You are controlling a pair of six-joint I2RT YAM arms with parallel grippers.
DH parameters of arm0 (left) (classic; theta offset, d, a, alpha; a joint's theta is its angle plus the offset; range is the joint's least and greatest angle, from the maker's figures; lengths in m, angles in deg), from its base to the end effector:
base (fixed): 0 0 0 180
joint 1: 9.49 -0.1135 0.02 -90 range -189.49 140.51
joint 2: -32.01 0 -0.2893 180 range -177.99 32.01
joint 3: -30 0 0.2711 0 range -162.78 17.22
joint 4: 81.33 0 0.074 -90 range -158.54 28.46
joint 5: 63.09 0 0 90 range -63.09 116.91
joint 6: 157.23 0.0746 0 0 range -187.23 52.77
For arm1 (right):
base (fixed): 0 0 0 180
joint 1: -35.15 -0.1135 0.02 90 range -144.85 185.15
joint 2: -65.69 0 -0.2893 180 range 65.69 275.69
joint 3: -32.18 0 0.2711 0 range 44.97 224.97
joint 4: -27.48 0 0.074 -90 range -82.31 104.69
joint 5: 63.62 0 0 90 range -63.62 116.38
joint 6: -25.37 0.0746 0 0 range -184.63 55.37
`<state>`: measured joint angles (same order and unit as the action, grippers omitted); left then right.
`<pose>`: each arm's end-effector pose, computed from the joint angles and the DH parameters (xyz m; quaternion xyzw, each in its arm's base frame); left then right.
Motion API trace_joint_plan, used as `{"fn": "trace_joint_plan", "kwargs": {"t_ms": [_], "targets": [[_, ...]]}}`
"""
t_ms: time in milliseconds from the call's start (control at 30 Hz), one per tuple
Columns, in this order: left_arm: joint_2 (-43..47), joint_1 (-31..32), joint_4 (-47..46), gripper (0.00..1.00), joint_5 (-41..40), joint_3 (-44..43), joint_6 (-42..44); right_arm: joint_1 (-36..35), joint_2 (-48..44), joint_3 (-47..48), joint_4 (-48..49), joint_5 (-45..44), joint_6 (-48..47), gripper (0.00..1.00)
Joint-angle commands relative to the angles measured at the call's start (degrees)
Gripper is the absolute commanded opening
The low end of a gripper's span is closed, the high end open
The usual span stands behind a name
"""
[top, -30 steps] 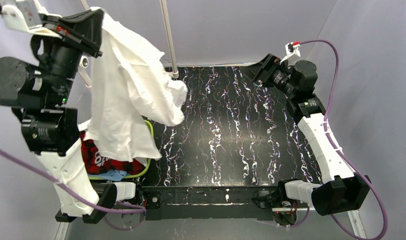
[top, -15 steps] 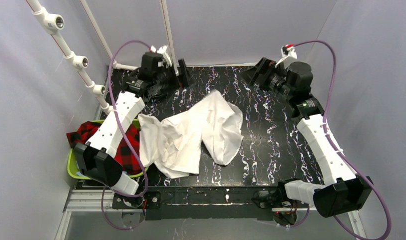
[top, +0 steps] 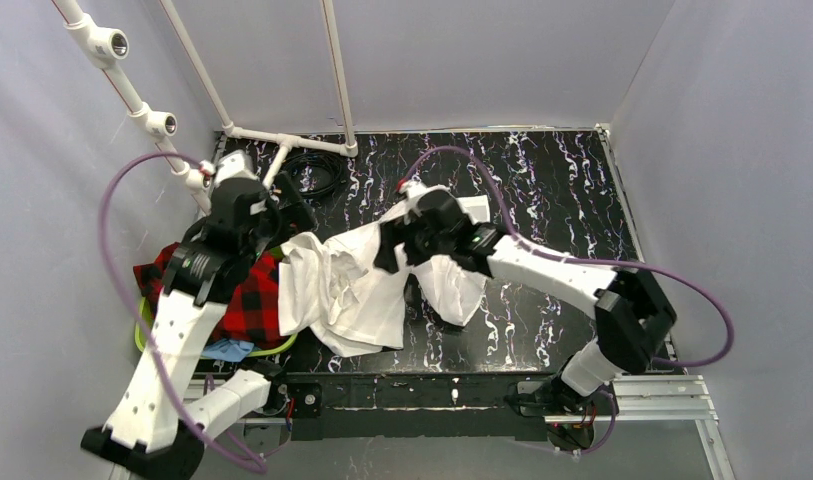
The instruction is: Set up the pet bed
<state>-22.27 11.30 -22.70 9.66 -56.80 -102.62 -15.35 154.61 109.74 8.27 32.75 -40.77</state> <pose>0.2043 -0.0539 0.4302 -0.1853 0.8221 -0.1341 0.5214 0.2531 0.3200 0.2740 -0.2266 0.8375 0.3375 0.3652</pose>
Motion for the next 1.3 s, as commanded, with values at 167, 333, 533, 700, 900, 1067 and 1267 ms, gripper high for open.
{"fn": "trace_joint_plan", "kwargs": {"t_ms": [167, 333, 533, 700, 900, 1067, 1267], "targets": [[7.17, -0.29, 6.77, 0.98, -15.62, 0.76, -1.16, -5.74, 10.72, 3.32, 20.77, 10.53, 5.71, 0.98], [7.69, -0.24, 7.53, 0.98, -15.52, 1.28, -1.12, -6.01, 15.71, 6.87, 17.14, -5.08, 8.27, 0.93], [6.93, -0.26, 7.49, 0.98, -15.86, 0.65, 0.37, -5.93, 18.95, 12.42, 18.41, -6.82, 3.98, 0.22], [5.39, -0.32, 6.60, 0.98, -14.98, 0.07, 2.04, -3.41, 13.58, 14.63, 7.77, -24.46, -0.43, 0.01], [2.82, -0.32, 3.03, 0.98, -8.50, 1.24, 4.10, 12.46, 0.10, 7.31, 2.26, -34.96, -1.54, 0.01], [-0.18, -0.35, 1.36, 0.98, -6.66, 1.98, 4.28, 23.17, -4.13, 5.34, 0.34, -41.15, -3.17, 0.01], [-3.25, -0.55, -1.19, 0.98, -4.53, 3.18, 5.21, 28.57, -3.26, 6.24, -4.42, -36.95, -1.87, 0.51]]}}
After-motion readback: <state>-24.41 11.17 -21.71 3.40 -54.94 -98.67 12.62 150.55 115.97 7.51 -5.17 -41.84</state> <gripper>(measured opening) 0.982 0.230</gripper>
